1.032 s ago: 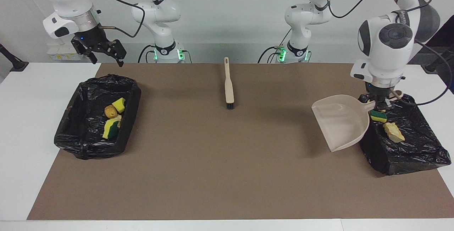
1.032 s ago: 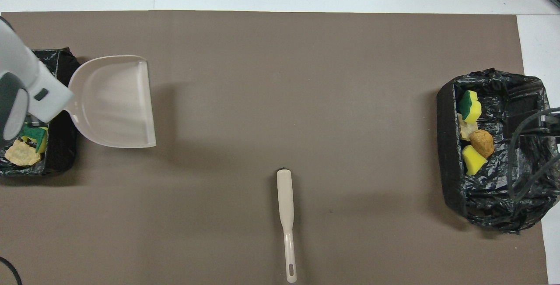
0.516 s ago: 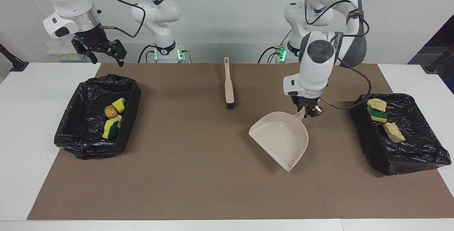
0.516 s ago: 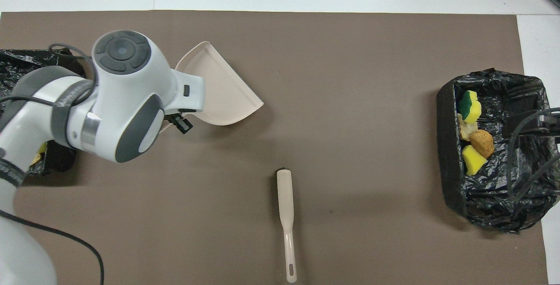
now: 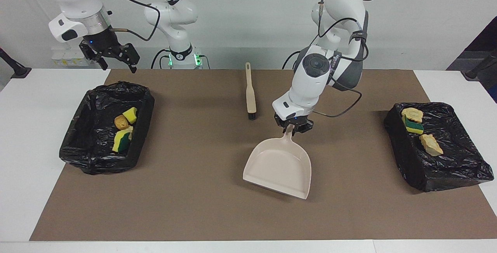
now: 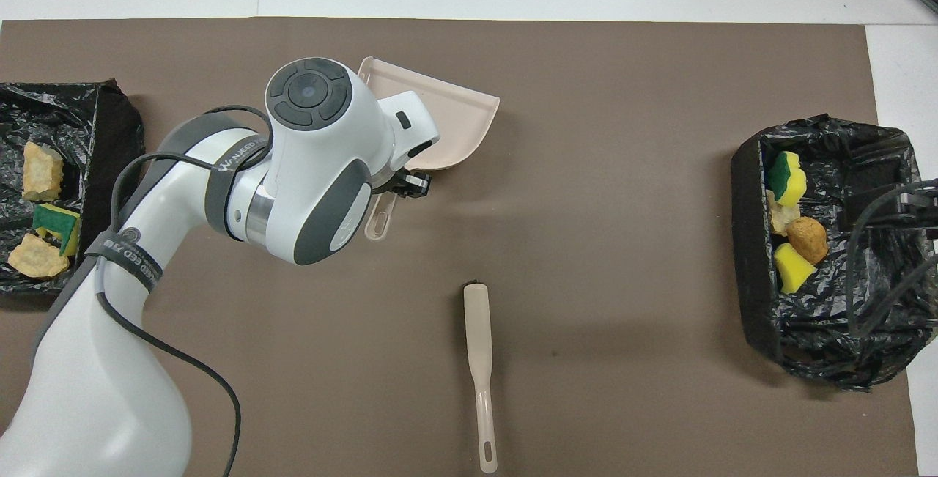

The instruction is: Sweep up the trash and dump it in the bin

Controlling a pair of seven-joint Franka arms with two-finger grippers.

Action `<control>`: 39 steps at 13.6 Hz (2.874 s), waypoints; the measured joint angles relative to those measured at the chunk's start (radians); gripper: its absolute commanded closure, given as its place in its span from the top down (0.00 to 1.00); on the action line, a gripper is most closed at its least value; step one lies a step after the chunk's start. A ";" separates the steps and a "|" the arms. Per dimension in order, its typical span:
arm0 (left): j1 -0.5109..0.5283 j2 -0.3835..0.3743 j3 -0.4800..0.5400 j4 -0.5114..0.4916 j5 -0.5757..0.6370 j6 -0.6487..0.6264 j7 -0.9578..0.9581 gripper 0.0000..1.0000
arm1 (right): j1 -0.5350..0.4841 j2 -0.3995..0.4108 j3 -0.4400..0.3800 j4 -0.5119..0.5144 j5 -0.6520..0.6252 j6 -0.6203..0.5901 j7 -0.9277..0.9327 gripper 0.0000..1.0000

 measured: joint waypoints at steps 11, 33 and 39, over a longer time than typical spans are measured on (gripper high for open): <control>-0.084 0.115 0.002 0.061 -0.011 0.060 -0.166 0.94 | 0.000 0.000 0.003 0.000 0.002 0.000 0.000 1.00; 0.412 -0.564 0.064 -0.221 0.016 -0.351 0.295 1.00 | 0.000 0.000 0.003 0.000 0.004 0.000 0.000 1.00; 0.416 -0.429 0.064 0.020 0.022 -0.494 0.299 1.00 | 0.000 0.000 0.003 0.000 0.004 0.000 0.000 1.00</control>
